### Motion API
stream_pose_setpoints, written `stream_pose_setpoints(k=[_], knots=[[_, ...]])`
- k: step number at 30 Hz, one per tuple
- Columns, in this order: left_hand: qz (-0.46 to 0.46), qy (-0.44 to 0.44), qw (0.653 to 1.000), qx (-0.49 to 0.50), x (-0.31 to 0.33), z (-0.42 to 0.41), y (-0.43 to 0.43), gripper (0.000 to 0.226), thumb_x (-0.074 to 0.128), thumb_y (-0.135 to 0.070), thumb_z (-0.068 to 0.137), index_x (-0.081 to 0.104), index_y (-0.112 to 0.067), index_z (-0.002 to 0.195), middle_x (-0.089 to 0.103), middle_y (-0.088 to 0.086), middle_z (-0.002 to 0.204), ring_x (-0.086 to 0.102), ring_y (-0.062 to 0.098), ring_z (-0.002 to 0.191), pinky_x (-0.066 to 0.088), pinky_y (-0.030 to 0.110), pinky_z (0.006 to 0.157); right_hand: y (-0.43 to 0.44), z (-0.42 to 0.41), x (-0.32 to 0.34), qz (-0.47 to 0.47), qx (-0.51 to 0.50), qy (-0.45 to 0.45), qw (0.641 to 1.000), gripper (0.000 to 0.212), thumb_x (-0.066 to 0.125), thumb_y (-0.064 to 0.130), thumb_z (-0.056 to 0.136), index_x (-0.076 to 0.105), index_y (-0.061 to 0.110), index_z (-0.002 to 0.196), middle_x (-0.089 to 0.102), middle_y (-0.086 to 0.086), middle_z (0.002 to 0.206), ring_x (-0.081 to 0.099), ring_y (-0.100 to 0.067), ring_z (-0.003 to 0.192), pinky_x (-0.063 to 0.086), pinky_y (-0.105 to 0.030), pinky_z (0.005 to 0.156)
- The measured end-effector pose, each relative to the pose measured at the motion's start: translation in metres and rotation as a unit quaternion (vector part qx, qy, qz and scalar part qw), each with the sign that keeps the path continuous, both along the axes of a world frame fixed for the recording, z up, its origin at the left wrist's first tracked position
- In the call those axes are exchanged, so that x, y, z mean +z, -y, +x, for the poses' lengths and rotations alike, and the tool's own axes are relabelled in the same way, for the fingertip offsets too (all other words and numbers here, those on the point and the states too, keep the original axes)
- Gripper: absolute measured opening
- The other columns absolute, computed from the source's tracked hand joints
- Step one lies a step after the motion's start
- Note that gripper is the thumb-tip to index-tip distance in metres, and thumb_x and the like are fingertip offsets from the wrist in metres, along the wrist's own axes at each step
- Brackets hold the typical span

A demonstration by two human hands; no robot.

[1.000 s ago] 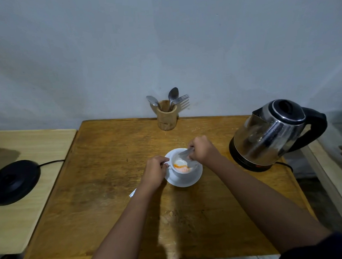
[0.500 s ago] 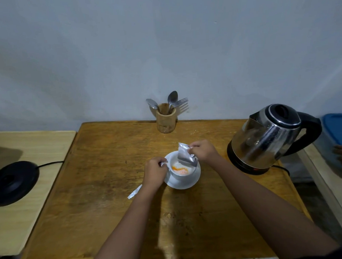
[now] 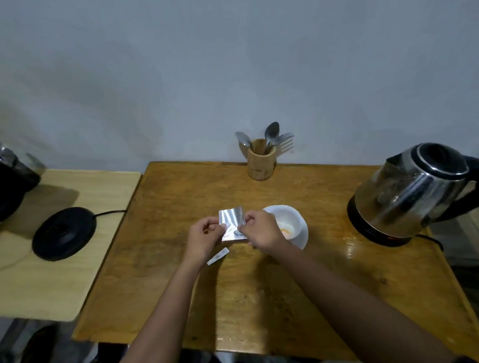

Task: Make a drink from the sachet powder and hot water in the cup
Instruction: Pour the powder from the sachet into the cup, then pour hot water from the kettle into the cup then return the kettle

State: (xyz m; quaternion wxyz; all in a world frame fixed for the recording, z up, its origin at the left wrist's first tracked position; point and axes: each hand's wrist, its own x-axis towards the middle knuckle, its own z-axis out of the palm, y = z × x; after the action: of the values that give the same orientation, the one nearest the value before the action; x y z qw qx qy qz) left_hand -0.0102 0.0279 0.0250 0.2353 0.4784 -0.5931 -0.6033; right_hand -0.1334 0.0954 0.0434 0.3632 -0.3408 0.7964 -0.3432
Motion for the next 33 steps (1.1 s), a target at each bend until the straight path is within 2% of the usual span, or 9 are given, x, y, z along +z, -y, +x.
stream_pose_setpoints(k=[3, 7, 12, 15, 18, 22, 25, 30, 33], knots=[[-0.027, 0.07, 0.997, 0.011, -0.022, 0.023, 0.006, 0.024, 0.062, 0.005, 0.079, 0.056, -0.014, 0.066, 0.049, 0.002, 0.058, 0.05, 0.002, 0.046, 0.042, 0.01, 0.045, 0.004, 0.026, -0.026, 0.029, 0.011, -0.05, 0.998, 0.025, 0.067, 0.012, 0.078, 0.047, 0.019, 0.065, 0.063, -0.007, 0.076, 0.052, -0.018, 0.072, 0.036, -0.024, 0.06], [-0.024, 0.152, 0.988, 0.002, -0.056, 0.047, 0.006, 0.028, 0.064, 0.001, 0.076, 0.057, -0.023, 0.063, 0.055, 0.001, 0.058, 0.053, 0.019, 0.06, 0.046, 0.033, 0.065, 0.004, 0.05, -0.061, 0.044, 0.016, -0.051, 0.998, 0.04, 0.069, 0.01, 0.072, 0.035, 0.027, 0.058, 0.058, -0.003, 0.074, 0.05, -0.015, 0.068, 0.031, -0.02, 0.05], [-0.06, 0.19, 0.979, -0.028, -0.072, 0.053, 0.003, 0.021, 0.062, -0.002, 0.077, 0.058, -0.021, 0.067, 0.059, 0.001, 0.063, 0.052, 0.016, 0.061, 0.04, 0.026, 0.057, 0.006, 0.063, -0.078, 0.073, 0.025, -0.077, 0.994, 0.037, 0.072, 0.013, 0.073, 0.039, 0.025, 0.066, 0.06, -0.006, 0.088, 0.054, -0.021, 0.082, 0.031, -0.025, 0.055], [-0.11, 0.208, 0.971, -0.044, -0.074, 0.05, 0.005, 0.012, 0.059, -0.001, 0.078, 0.061, -0.012, 0.075, 0.059, 0.004, 0.073, 0.052, 0.016, 0.067, 0.037, 0.02, 0.056, 0.006, 0.065, -0.082, 0.059, 0.009, -0.071, 0.996, 0.046, 0.068, 0.008, 0.076, 0.031, 0.03, 0.063, 0.051, 0.0, 0.084, 0.047, -0.015, 0.079, 0.024, -0.017, 0.05], [-0.143, 0.221, 0.963, -0.052, -0.074, 0.05, 0.006, 0.011, 0.062, -0.002, 0.077, 0.062, -0.009, 0.086, 0.059, 0.009, 0.087, 0.055, 0.022, 0.078, 0.042, 0.028, 0.067, 0.005, 0.065, -0.085, 0.041, 0.007, -0.062, 0.997, 0.032, 0.066, 0.008, 0.078, 0.039, 0.023, 0.078, 0.049, -0.001, 0.087, 0.045, -0.014, 0.079, 0.023, -0.016, 0.052], [-0.149, 0.234, 0.959, -0.055, -0.072, 0.05, 0.004, 0.022, 0.063, -0.003, 0.078, 0.059, -0.006, 0.1, 0.054, 0.01, 0.099, 0.056, 0.026, 0.087, 0.048, 0.037, 0.08, 0.001, 0.065, -0.088, 0.027, 0.018, -0.057, 0.998, 0.032, 0.066, 0.012, 0.08, 0.038, 0.021, 0.091, 0.049, -0.001, 0.091, 0.044, -0.013, 0.083, 0.024, -0.013, 0.054], [-0.152, 0.242, 0.956, -0.067, -0.071, 0.048, 0.003, 0.023, 0.061, -0.001, 0.079, 0.058, -0.005, 0.102, 0.053, 0.012, 0.104, 0.056, 0.027, 0.092, 0.049, 0.038, 0.084, 0.001, 0.066, -0.088, 0.017, 0.032, -0.07, 0.997, 0.028, 0.063, 0.011, 0.081, 0.038, 0.021, 0.089, 0.049, -0.003, 0.091, 0.043, -0.013, 0.084, 0.024, -0.012, 0.055], [-0.151, 0.281, 0.944, -0.085, -0.068, 0.042, 0.003, 0.027, 0.056, -0.001, 0.081, 0.057, -0.005, 0.108, 0.051, 0.012, 0.112, 0.05, 0.024, 0.096, 0.04, 0.03, 0.081, -0.003, 0.066, -0.086, 0.011, 0.046, -0.096, 0.994, 0.031, 0.052, 0.004, 0.08, 0.032, 0.023, 0.067, 0.047, -0.002, 0.085, 0.043, -0.016, 0.08, 0.024, -0.014, 0.053], [-0.184, 0.319, 0.925, -0.094, -0.064, 0.034, 0.005, 0.035, 0.055, 0.005, 0.078, 0.057, -0.005, 0.11, 0.05, 0.015, 0.116, 0.048, 0.031, 0.109, 0.044, 0.037, 0.088, -0.008, 0.063, -0.08, -0.001, 0.041, -0.093, 0.995, 0.016, 0.048, 0.003, 0.082, 0.041, 0.017, 0.078, 0.052, -0.009, 0.085, 0.043, -0.017, 0.079, 0.029, -0.022, 0.055]])
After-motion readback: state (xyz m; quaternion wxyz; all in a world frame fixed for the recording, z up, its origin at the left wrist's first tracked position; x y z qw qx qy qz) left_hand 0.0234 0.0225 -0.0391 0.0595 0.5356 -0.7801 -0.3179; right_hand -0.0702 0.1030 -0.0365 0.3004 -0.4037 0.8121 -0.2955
